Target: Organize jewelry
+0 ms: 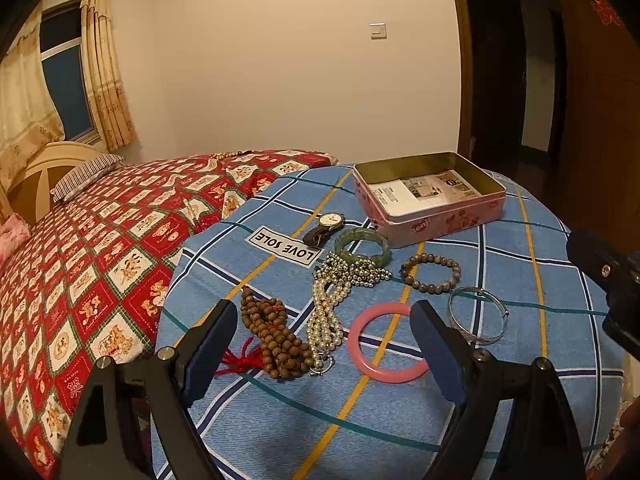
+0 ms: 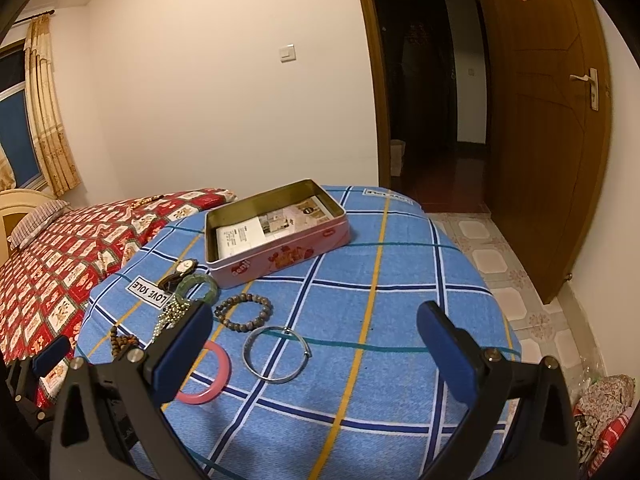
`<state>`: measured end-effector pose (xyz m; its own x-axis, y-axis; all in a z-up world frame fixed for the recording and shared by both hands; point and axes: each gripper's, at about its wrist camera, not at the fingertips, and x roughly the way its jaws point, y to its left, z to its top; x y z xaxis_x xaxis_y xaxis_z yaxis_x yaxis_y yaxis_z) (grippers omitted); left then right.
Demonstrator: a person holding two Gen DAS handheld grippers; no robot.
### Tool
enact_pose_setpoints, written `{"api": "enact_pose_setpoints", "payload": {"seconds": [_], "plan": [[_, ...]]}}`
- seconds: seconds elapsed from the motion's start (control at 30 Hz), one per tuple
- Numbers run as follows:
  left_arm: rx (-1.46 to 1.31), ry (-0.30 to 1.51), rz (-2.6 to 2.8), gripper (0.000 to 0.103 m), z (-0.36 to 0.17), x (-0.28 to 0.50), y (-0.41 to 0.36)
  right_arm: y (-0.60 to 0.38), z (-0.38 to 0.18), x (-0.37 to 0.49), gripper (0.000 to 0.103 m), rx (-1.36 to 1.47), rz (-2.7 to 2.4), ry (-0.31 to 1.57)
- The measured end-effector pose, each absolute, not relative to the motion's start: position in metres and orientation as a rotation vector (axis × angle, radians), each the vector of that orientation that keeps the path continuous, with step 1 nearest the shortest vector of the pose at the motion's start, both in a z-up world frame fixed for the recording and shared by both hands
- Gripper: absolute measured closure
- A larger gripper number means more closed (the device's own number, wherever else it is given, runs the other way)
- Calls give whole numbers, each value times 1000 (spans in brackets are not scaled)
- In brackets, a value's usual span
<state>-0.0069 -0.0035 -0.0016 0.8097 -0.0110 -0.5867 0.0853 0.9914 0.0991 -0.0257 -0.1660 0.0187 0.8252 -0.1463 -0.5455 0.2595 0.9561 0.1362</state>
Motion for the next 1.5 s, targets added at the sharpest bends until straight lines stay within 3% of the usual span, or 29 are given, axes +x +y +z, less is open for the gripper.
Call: {"api": "enact_pose_setpoints", "payload": {"seconds": [1.5], "plan": [[129,626,-55,15,4,-7,-7,-167,17,-25,0,222,-218,575]]}}
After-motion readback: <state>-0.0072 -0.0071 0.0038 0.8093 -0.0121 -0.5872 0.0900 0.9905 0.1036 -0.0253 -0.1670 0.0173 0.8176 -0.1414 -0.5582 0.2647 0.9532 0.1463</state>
